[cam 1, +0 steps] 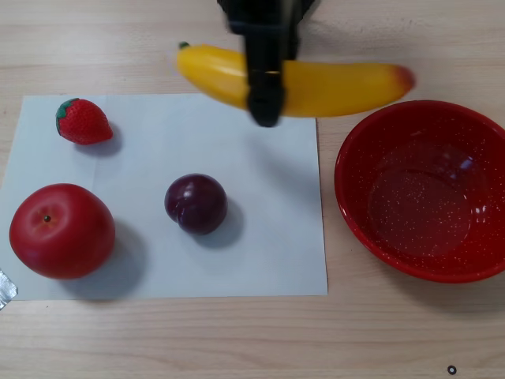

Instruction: Grasp the banana and put it in the red bowl.

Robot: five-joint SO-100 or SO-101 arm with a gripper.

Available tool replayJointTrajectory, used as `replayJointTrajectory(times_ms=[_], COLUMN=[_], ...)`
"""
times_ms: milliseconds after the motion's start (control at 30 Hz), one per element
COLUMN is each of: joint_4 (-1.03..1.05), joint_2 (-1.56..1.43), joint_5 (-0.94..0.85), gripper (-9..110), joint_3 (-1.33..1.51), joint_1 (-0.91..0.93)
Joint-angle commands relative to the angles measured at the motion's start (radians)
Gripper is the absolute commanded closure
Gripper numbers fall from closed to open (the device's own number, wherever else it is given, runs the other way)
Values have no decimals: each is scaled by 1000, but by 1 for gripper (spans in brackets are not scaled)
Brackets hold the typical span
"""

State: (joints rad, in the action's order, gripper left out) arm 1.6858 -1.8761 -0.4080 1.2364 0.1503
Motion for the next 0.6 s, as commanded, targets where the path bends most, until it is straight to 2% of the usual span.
replayJointTrajectory(times_ms=[0, 233, 567], joint_4=[-80, -293, -666], joint_2=[-67, -8, 94], joint_5=[-8, -2, 55], gripper=[101, 101, 101], joint_3=[-127, -103, -5], joint_1=[46, 195, 316])
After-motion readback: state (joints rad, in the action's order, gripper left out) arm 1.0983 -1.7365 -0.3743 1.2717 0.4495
